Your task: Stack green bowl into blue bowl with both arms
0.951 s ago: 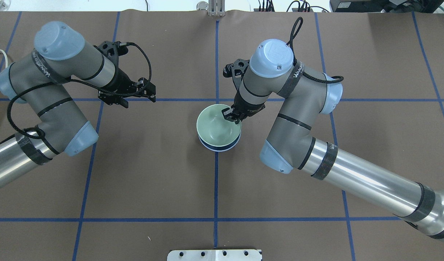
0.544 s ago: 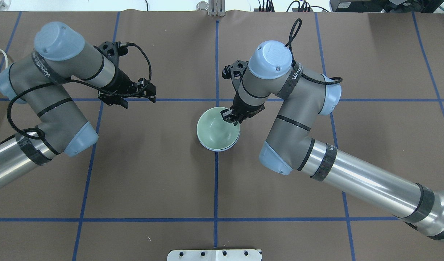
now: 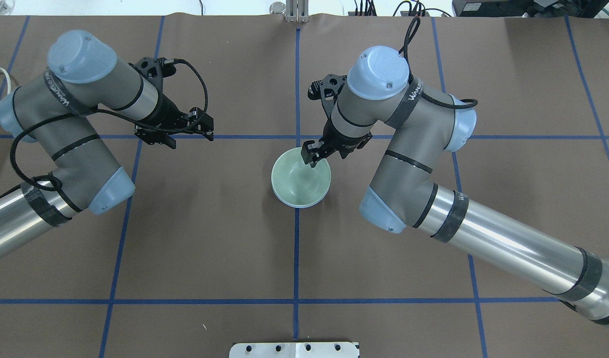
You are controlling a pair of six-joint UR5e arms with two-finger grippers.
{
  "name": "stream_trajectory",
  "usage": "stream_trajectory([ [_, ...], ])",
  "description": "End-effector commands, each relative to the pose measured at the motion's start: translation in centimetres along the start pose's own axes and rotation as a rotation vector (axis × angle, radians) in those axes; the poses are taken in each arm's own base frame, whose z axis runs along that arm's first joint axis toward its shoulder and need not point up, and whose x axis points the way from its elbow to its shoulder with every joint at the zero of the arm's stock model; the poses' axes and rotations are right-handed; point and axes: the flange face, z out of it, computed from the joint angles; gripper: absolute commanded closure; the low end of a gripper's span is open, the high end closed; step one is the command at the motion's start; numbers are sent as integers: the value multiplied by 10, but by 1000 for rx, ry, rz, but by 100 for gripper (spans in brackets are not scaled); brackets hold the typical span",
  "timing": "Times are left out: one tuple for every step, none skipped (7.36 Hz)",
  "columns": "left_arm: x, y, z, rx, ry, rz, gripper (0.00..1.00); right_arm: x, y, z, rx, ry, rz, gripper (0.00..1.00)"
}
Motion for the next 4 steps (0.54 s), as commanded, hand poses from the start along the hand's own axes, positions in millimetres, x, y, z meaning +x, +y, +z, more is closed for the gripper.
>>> stream_trajectory([
  [-9,-18,-28,-39,35,-17,2,59,-9,-53,65,-1,59,0],
  [-20,-36,-56,-16,53,75,2,100,4,-75,85,8,91,0],
  [-45,-47,-78,20,42,132,2,152,2,-94,111,37,139,0],
  [-70,-51,-96,46,28,227,2,178,-7,-124,178,54,165,0],
])
